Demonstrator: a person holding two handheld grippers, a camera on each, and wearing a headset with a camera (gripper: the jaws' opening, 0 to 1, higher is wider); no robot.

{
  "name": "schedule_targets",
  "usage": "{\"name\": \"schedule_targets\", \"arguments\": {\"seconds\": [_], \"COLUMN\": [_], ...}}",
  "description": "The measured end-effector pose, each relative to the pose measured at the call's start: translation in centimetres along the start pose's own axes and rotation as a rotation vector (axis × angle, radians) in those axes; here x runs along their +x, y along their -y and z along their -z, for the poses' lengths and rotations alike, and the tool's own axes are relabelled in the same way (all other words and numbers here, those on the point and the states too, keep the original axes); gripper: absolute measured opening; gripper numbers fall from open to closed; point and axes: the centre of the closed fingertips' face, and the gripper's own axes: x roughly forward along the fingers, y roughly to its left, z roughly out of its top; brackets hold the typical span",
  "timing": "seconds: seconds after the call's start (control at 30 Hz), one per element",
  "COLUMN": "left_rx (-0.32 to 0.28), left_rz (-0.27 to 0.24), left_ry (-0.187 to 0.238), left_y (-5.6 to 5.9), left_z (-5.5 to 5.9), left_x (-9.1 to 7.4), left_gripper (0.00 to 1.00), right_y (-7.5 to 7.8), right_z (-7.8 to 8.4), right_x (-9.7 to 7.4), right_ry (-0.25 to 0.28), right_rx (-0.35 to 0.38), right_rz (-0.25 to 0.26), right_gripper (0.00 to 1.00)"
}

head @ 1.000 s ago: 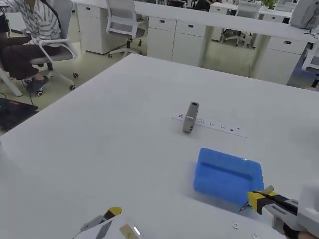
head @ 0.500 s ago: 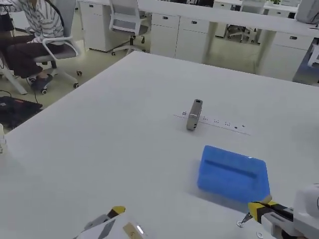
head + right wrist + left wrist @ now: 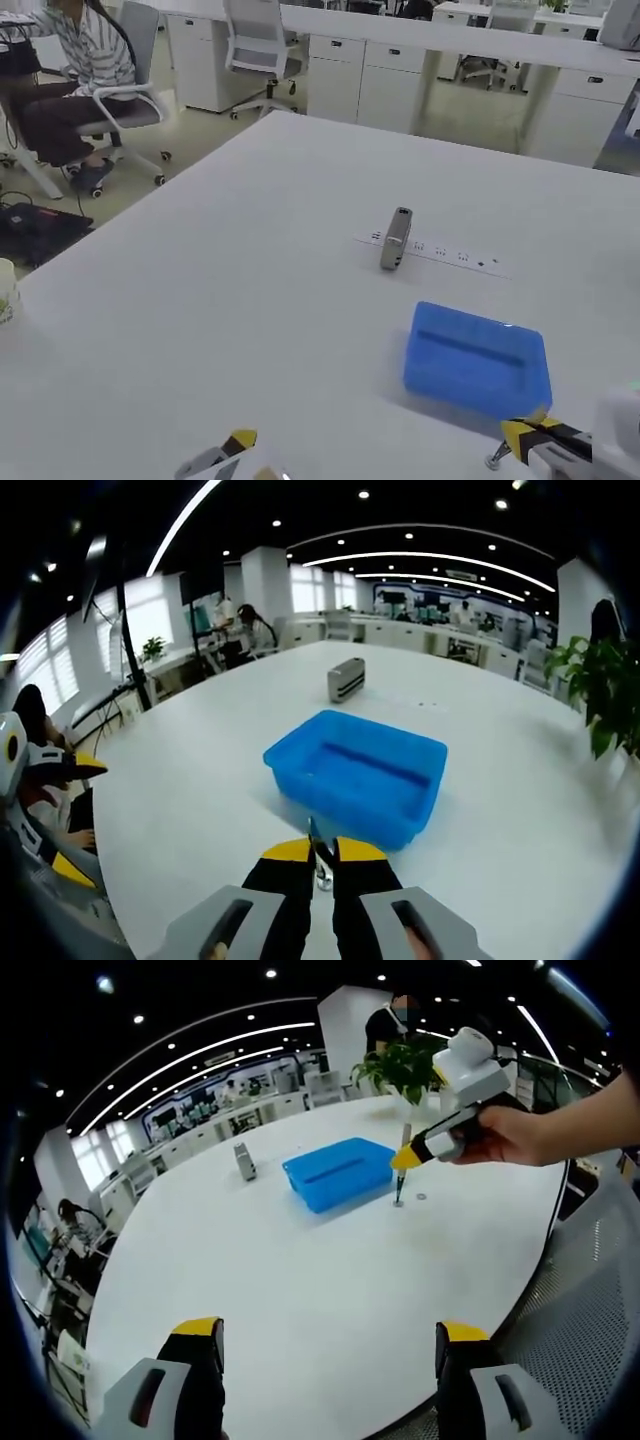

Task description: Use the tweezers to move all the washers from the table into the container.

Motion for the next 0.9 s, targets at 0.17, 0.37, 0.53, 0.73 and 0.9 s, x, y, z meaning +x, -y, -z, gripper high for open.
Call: {"name": "schedule_targets", "arguments": {"seconds": [0.17, 0.37, 0.53, 0.73, 0.9], "left_rx": [-0.002, 0.000, -0.004, 0.001, 0.002], "left_rz": [-0.001, -0.008, -0.011, -0.010, -0.014], "left_ry": [0.004, 0.007, 0.007, 0.008, 0.006], "left_y": [0.0, -0.1, -0.2, -0.2, -0.2], "left_z": [-0.1, -0.1, -0.1, -0.1, -0.1], "left_x": [0.0, -0.1, -0.1, -0.1, -0.1], "left_gripper": [0.89, 0.89, 0.89, 0.89, 0.89], "right_y": [0.1, 0.4, 0.8, 1.1, 0.8], "right_z": [-0.1, -0.1, 0.0, 0.1, 0.1], "right_x": [0.0, 0.1, 0.0, -0.1, -0.3], "right_ry": [-0.001, 0.002, -0.005, -0.013, -0.009], "right_rx": [0.015, 0.026, -0.027, -0.011, -0.009], "right_rz": [0.006, 0.013, 0.037, 0.045, 0.048], "right_gripper": [0.02, 0.02, 0.02, 0.02, 0.02]}}
